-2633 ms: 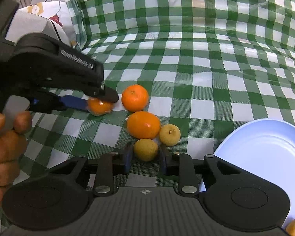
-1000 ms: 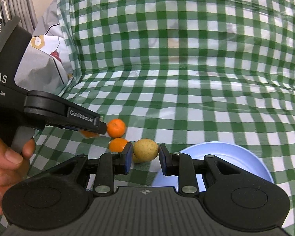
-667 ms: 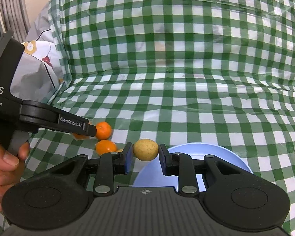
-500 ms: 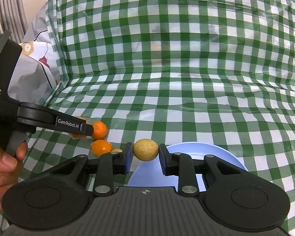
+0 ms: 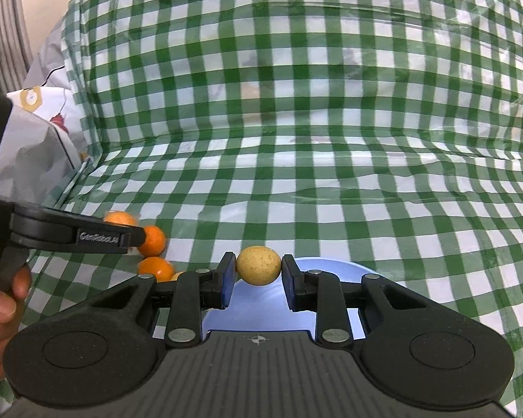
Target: Organize fruits
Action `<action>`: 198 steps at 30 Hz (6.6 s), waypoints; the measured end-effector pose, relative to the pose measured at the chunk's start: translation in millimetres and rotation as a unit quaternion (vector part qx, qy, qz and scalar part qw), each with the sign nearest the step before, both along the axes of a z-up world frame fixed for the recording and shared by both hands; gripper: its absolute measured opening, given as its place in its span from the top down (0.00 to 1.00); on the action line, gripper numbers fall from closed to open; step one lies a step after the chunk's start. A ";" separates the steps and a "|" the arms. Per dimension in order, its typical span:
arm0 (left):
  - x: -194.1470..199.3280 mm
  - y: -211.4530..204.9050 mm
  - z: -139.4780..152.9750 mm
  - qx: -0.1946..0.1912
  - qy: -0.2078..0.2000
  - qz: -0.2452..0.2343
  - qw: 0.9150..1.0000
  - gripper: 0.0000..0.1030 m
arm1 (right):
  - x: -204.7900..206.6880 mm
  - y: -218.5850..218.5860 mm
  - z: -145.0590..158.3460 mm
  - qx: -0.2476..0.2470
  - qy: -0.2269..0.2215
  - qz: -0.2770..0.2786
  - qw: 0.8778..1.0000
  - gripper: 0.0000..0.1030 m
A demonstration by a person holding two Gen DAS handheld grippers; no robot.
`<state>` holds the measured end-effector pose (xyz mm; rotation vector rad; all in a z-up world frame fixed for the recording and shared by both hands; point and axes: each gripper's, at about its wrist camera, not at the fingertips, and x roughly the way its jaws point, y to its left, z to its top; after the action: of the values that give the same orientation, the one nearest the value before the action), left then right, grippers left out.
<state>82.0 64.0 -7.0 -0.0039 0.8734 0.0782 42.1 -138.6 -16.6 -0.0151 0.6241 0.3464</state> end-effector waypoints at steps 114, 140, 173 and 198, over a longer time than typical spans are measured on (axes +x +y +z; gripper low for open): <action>-48.3 -85.8 22.3 0.025 -0.105 -0.141 0.984 0.59 | 18.1 -55.2 3.7 -0.018 -0.042 -0.112 0.993 0.55; -74.5 57.1 9.1 0.008 -0.028 -0.032 0.999 0.69 | 22.6 23.6 3.8 -0.006 -0.035 -0.059 0.998 0.55; -75.0 58.0 -49.3 -0.041 0.102 -0.095 0.989 0.65 | 48.1 99.4 -58.1 -0.032 0.077 0.035 0.996 0.67; -56.3 46.7 -50.5 -0.058 0.092 -0.081 0.991 0.56 | 53.3 97.8 -62.4 -0.044 0.067 0.077 0.994 0.75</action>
<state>25.7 110.7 -57.5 -0.0356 1.0588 -0.1272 95.4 -40.7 -79.0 -0.1253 0.7726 0.4711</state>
